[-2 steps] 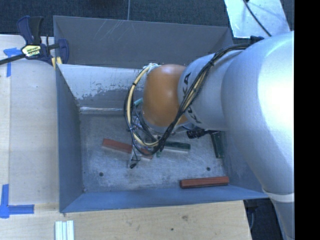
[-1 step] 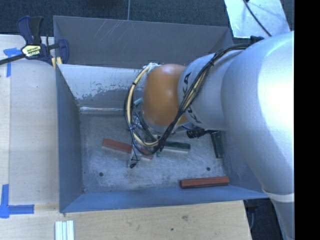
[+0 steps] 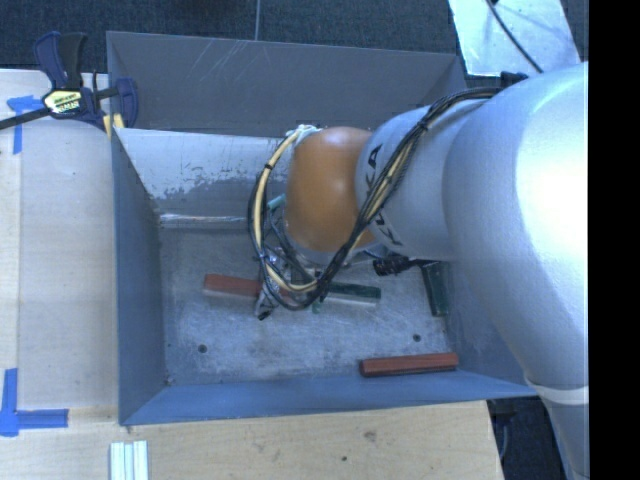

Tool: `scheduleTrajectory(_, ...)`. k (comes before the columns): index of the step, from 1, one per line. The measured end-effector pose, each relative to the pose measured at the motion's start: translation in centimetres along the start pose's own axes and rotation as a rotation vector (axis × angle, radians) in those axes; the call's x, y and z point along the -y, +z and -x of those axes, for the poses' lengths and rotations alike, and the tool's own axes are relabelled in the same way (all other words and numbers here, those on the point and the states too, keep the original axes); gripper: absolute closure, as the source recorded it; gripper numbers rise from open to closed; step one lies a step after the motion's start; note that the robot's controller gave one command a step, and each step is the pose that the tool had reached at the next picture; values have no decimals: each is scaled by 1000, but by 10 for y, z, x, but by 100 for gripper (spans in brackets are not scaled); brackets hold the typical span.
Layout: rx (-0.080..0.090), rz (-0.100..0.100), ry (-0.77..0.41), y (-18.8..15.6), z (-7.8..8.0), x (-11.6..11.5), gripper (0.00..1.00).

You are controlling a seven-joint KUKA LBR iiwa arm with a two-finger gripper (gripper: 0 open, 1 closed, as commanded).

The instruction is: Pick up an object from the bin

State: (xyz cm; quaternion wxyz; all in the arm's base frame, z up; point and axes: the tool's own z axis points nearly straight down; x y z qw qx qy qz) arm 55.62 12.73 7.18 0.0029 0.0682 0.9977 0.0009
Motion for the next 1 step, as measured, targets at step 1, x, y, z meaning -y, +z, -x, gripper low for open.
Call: scheduleTrajectory(1,5,1,-1,-87,3,0,100)
